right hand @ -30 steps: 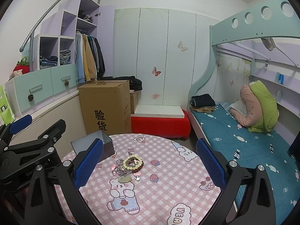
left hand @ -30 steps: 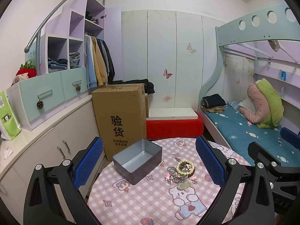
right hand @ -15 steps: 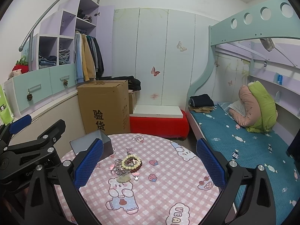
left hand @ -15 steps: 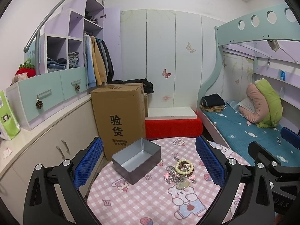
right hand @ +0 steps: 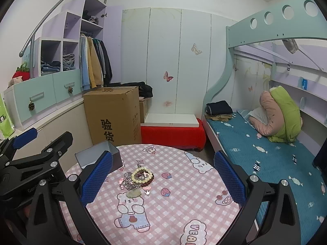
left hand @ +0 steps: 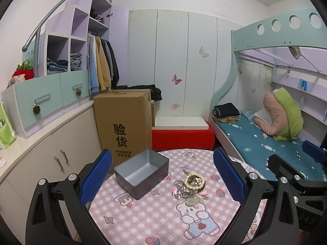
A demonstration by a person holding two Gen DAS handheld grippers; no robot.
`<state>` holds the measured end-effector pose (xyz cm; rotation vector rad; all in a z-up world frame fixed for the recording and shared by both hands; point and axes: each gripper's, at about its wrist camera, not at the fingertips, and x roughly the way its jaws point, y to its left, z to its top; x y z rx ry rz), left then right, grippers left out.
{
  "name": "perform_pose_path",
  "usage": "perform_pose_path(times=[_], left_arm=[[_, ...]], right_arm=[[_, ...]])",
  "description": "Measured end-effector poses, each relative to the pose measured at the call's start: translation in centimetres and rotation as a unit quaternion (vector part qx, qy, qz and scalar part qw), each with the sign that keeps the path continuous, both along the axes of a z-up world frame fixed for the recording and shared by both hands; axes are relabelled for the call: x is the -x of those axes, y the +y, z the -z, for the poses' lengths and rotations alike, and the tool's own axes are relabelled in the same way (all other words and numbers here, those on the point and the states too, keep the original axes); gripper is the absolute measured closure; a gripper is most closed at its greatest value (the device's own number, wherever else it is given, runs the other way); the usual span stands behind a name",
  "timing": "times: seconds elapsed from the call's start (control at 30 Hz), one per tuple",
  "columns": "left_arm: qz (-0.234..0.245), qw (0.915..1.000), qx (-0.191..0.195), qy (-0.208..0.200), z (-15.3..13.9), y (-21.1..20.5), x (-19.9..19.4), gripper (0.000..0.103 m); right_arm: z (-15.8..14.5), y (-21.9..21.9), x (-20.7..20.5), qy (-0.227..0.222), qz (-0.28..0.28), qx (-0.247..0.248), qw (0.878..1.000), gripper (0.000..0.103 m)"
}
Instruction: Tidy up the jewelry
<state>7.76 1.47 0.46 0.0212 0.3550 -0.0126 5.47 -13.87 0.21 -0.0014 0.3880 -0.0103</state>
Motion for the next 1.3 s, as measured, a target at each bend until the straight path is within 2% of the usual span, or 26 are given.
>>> perform_pose_path(times=[1.3], left_arm=[[0.000,1.0000,0.000,-0.002,-0.16,-0.10,-0.02,0.007]], right_arm=[[0.06,0.33,-0.02,0.000,0.000,-0.005,1.000,0.006]])
